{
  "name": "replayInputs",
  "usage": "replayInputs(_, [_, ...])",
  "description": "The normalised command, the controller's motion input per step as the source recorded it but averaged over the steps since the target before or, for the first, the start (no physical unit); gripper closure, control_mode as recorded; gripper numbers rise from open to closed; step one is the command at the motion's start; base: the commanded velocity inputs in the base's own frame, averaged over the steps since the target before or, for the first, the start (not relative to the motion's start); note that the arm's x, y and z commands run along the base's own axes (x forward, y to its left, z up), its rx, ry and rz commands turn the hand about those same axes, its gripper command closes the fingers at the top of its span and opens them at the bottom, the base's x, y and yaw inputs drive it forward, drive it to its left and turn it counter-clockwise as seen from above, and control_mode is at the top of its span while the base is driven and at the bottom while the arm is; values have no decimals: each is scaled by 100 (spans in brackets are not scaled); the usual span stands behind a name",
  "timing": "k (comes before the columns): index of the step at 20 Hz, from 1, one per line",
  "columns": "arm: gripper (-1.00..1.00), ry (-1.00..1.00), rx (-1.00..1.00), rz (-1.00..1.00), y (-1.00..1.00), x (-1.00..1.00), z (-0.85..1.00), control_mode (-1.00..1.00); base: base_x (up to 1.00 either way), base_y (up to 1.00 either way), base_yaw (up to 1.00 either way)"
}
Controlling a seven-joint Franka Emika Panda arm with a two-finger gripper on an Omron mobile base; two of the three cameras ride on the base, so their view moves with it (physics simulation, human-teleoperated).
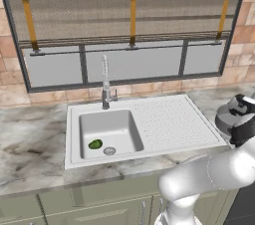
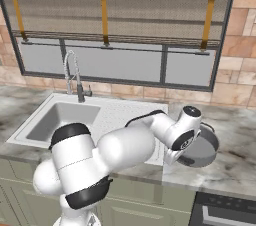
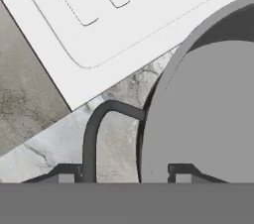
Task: Dump the avocado from the pot into the sink. Then turn on the water and wash the avocado. Then turn off the water and put the avocado back in the pot.
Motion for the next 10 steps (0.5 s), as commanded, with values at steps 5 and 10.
replayInputs(5, [-100, 0, -1, -3, 0, -23, 38, -100, 0, 0, 0])
replayInputs(10, [-100, -1, -1, 0, 0, -8, 42, -100, 0, 0, 0])
